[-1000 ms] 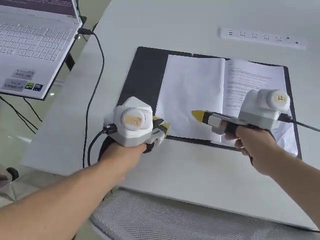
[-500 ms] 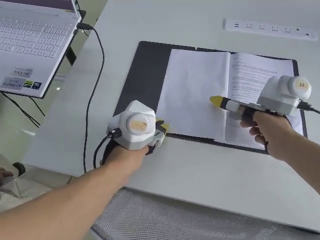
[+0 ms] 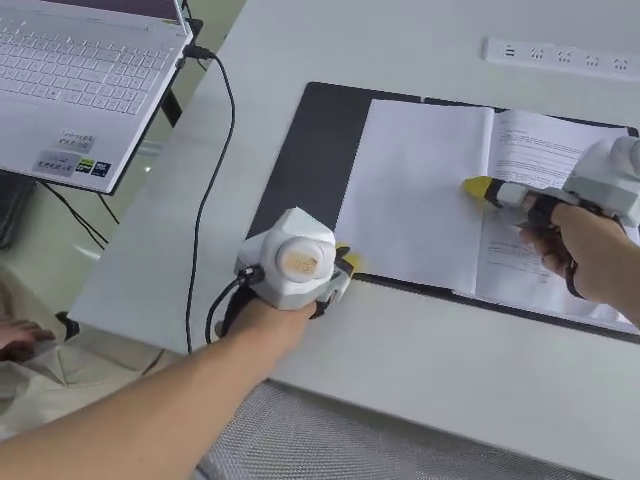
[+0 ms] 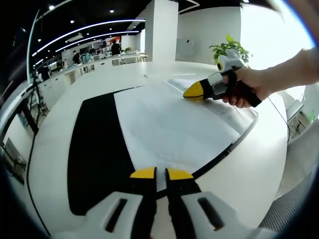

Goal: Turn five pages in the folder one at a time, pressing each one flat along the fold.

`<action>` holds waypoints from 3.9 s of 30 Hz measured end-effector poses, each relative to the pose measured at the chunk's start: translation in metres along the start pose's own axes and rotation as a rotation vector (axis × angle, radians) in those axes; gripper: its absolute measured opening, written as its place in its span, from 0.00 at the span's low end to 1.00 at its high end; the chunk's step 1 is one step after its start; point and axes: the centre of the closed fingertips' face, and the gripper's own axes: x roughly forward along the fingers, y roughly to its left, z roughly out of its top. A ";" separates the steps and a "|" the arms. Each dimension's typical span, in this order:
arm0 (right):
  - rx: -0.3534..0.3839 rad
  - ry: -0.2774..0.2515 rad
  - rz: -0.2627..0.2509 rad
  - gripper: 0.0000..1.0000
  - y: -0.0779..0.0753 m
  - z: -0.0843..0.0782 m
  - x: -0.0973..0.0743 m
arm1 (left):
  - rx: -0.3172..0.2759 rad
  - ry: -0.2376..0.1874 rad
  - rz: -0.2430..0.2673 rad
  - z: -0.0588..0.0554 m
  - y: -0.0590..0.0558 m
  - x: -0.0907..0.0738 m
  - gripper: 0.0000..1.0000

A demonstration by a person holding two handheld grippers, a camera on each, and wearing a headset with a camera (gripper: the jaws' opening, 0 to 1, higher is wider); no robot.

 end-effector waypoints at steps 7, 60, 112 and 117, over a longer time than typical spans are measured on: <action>0.036 -0.010 -0.007 0.00 -0.020 0.028 0.015 | 0.003 0.001 0.002 0.000 0.000 0.000 0.05; 0.232 -0.088 -0.011 0.00 -0.044 0.080 0.046 | 0.019 0.010 0.002 0.000 -0.001 0.000 0.05; 0.243 0.262 0.158 0.00 0.033 -0.127 -0.068 | 0.036 0.023 0.019 0.000 -0.002 -0.001 0.05; 0.192 0.338 0.167 0.00 0.046 -0.159 -0.083 | 0.030 0.024 0.023 0.000 -0.002 -0.001 0.05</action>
